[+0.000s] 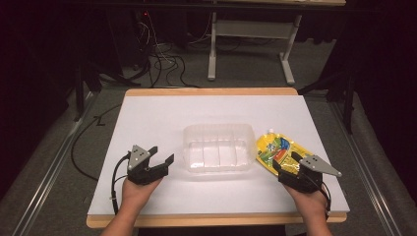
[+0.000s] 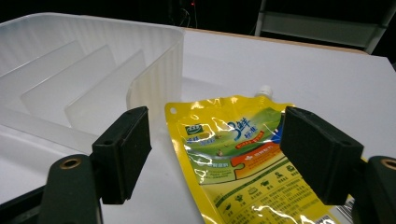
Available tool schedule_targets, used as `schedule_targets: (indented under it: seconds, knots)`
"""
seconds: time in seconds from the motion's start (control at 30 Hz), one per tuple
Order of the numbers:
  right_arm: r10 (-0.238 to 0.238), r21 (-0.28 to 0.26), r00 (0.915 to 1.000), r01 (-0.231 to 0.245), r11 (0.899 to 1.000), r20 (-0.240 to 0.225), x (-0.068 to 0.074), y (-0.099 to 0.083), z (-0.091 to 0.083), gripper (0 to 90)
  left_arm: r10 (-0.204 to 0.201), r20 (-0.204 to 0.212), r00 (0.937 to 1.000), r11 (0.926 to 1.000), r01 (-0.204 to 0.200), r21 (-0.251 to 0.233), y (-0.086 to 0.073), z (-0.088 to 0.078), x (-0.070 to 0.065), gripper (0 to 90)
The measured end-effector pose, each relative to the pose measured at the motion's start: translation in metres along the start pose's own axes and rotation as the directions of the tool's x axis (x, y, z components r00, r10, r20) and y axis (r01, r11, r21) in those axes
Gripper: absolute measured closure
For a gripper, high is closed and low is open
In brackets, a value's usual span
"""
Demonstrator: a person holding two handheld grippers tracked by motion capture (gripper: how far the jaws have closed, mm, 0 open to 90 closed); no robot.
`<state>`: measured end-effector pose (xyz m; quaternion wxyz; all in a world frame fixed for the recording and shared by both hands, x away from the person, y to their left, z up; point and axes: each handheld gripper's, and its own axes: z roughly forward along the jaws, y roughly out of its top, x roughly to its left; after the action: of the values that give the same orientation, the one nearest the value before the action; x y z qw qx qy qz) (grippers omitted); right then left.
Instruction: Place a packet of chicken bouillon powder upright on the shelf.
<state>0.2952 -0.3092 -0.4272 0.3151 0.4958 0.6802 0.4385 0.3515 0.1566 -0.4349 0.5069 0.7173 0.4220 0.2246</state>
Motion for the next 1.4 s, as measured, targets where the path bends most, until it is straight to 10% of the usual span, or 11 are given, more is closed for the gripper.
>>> schedule_targets:
  seconds: [0.63, 0.83, 1.13, 1.3, 1.4]
  knots:
    - [0.039, 0.002, 0.9992, -0.039, 0.999, 0.014, -0.013, -0.003, -0.003, 33.7, -0.02, 0.009, 0.9998, 0.9997, 0.02, 0.018, -0.003, 0.002, 0.003, 33.2]
    - [0.054, 0.07, 0.9974, -0.057, 0.996, 0.049, -0.014, -0.007, 0.002, 78.2, -0.015, 0.014, 0.9998, 0.9996, 0.015, 0.025, -0.004, 0.003, 0.003, 35.3]
    - [0.078, 0.225, 0.9879, -0.107, 0.969, 0.134, -0.008, 0.0, 0.058, 90.0, 0.002, 0.016, 0.9999, 0.9996, -0.002, 0.029, -0.005, 0.003, -0.001, 35.9]
    - [0.067, 0.317, 0.9791, -0.127, 0.94, 0.192, -0.01, -0.006, 0.068, 90.0, 0.009, 0.017, 0.9998, 0.9996, -0.01, 0.028, -0.005, 0.003, -0.001, 36.0]
    - [0.076, 0.308, 0.9719, -0.144, 0.94, 0.223, -0.017, -0.006, 0.061, 90.0, 0.018, 0.018, 0.9997, 0.9994, -0.018, 0.028, -0.005, 0.003, -0.001, 36.0]
